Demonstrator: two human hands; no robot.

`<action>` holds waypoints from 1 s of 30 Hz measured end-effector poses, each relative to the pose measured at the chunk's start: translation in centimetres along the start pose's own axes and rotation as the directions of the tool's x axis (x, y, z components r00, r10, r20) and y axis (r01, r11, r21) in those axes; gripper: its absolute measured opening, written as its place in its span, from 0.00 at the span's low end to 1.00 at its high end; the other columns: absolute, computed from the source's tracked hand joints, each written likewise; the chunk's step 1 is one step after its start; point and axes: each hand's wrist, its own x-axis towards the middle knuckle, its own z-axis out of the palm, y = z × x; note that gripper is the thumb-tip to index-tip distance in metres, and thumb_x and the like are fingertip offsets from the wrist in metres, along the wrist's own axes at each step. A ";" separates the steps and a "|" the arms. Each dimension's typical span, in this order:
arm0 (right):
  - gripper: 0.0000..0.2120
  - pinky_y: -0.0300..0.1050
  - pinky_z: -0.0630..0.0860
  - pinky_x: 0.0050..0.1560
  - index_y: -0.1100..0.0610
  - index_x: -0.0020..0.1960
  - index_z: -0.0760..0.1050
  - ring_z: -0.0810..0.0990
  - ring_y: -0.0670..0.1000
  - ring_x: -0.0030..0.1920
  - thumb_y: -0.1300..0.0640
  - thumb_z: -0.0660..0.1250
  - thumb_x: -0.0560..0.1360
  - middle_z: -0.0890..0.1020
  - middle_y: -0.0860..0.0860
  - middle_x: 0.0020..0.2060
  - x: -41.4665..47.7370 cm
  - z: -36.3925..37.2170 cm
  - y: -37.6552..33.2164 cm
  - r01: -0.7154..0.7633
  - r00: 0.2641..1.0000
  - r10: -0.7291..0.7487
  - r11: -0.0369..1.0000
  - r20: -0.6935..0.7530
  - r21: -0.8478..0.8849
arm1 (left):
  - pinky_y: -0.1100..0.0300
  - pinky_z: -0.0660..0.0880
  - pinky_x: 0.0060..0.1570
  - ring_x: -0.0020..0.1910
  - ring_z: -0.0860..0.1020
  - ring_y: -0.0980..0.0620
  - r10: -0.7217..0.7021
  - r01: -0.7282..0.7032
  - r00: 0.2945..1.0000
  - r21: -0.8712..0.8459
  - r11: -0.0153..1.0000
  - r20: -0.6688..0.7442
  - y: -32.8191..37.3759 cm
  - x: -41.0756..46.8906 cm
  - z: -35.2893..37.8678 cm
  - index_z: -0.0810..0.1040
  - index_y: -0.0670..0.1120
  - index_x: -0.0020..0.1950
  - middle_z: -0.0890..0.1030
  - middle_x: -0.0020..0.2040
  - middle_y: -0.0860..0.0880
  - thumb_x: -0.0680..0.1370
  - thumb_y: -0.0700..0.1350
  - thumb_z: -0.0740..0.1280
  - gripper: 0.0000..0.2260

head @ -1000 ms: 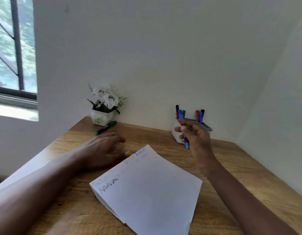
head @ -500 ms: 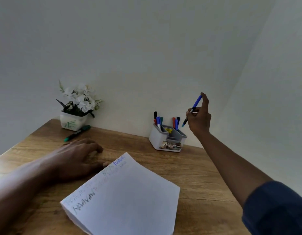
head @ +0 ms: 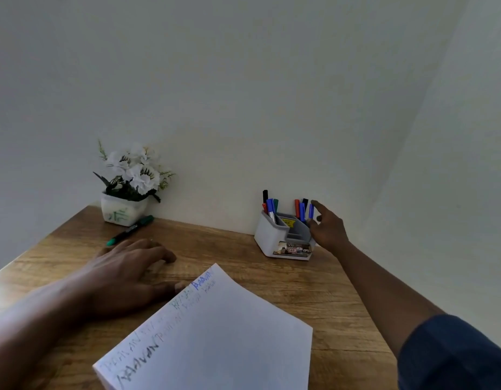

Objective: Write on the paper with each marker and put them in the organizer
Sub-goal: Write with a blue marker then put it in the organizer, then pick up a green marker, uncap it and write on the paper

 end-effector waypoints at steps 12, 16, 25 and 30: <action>0.21 0.48 0.75 0.57 0.52 0.68 0.72 0.75 0.50 0.58 0.65 0.65 0.77 0.79 0.50 0.55 -3.3 -1.6 -5.1 0.365 0.849 -0.289 0.926 -0.442 0.096 | 0.55 0.64 0.74 0.74 0.65 0.60 0.018 -0.018 1.000 -0.029 0.999 -0.009 1.0 -0.9 -0.7 0.68 0.67 0.71 0.64 0.76 0.64 0.55 0.88 0.42 0.51; 0.15 0.41 0.75 0.54 0.56 0.61 0.77 0.78 0.48 0.54 0.66 0.66 0.76 0.80 0.51 0.52 -5.6 -0.6 -9.5 0.611 0.761 -0.547 0.786 -0.348 0.100 | 0.54 0.66 0.73 0.74 0.66 0.58 -0.003 0.003 1.000 -0.034 0.999 0.021 1.4 -1.3 -1.1 0.67 0.64 0.73 0.64 0.77 0.62 0.58 0.87 0.45 0.50; 0.15 0.46 0.72 0.43 0.50 0.64 0.78 0.81 0.53 0.47 0.57 0.60 0.81 0.80 0.50 0.53 -4.2 7.5 -21.1 0.816 0.544 -0.778 0.578 0.315 0.021 | 0.48 0.64 0.75 0.77 0.64 0.54 -0.031 0.032 0.999 -0.034 0.999 0.038 1.8 -1.4 -1.0 0.66 0.63 0.75 0.63 0.79 0.59 0.59 0.86 0.46 0.50; 0.21 0.48 0.77 0.43 0.47 0.72 0.72 0.82 0.55 0.56 0.58 0.62 0.80 0.81 0.51 0.64 -4.5 11.2 -26.7 0.955 0.283 -0.850 0.290 0.445 -0.055 | 0.49 0.63 0.75 0.76 0.65 0.54 -0.046 0.046 0.999 -0.026 0.999 0.013 1.6 -1.2 -0.7 0.67 0.62 0.74 0.65 0.78 0.58 0.70 0.78 0.57 0.37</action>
